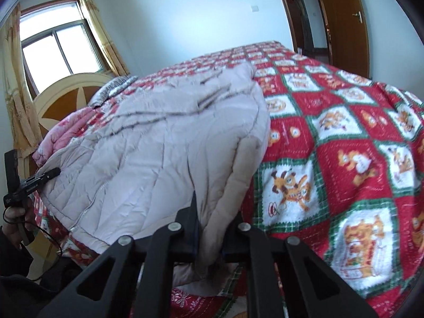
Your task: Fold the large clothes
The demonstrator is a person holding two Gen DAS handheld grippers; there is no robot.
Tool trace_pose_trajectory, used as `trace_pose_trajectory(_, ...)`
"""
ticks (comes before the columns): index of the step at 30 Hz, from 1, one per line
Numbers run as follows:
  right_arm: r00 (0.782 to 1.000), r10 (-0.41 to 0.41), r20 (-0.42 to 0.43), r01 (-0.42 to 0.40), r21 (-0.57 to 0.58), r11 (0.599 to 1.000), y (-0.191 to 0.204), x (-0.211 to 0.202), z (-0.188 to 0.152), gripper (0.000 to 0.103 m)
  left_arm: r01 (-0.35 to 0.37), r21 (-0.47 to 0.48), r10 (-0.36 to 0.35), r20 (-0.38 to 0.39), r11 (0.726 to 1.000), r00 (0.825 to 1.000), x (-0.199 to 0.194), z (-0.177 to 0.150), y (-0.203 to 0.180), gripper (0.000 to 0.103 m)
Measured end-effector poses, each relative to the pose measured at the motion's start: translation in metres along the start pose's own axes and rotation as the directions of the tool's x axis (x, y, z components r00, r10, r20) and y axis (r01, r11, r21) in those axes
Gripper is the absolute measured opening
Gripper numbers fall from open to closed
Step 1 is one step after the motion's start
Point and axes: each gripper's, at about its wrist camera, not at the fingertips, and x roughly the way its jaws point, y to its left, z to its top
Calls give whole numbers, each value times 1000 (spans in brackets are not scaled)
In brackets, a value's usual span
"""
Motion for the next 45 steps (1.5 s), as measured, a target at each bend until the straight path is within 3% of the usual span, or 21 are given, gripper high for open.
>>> trace_pose_trajectory(4,997,35,75,-36,18,999,2,-33,14,12,42,25,-44,63,999,997,-39,13,-4,8)
trace_pose_trajectory(7,995,54,87,-52,-18,998,5,-43,21,12,19,76,-26,92,997,995,-52,18,-9,8)
trace_pose_trajectory(10,998,64,22,-63,-21,998,2,-26,9,13,5,88,-10,50,996,999,-33,8,-5,8)
trace_pose_trajectory(14,996,53,-74,-55,-21,998,3,-1,-24,12,32,17,-32,-26,999,999,-17,-13,8,7)
trace_pose_trajectory(17,998,59,2,-59,-50,997,6,-26,-17,11,27,49,-28,22,998,999,-43,-5,3,7)
trace_pose_trajectory(20,992,75,101,-70,-50,996,9,-58,18,11,59,57,-65,100,997,993,-75,21,1,7)
trace_pose_trajectory(22,987,55,154,-46,-67,997,12,-68,43,11,24,122,-41,138,992,990,-83,43,-6,7)
trace_pose_trajectory(24,983,34,182,-25,-52,998,9,-59,70,11,17,170,-41,142,985,989,-68,67,-7,7)
trace_pose_trajectory(27,979,23,201,-20,-18,1000,7,-26,115,11,46,147,-60,97,988,993,-18,108,9,7)
trace_pose_trajectory(30,982,2,190,-7,24,1000,1,6,150,11,110,38,-112,48,993,993,37,144,37,8)
trace_pose_trajectory(34,988,9,156,-21,79,997,-17,40,184,11,207,-109,-202,51,972,978,88,176,72,20)
trace_pose_trajectory(40,997,-9,72,0,126,992,-45,95,223,11,241,-76,-240,22,967,970,120,217,75,24)
trace_pose_trajectory(45,1000,-11,13,9,170,985,-68,132,237,10,301,-67,-298,55,951,953,120,236,99,27)
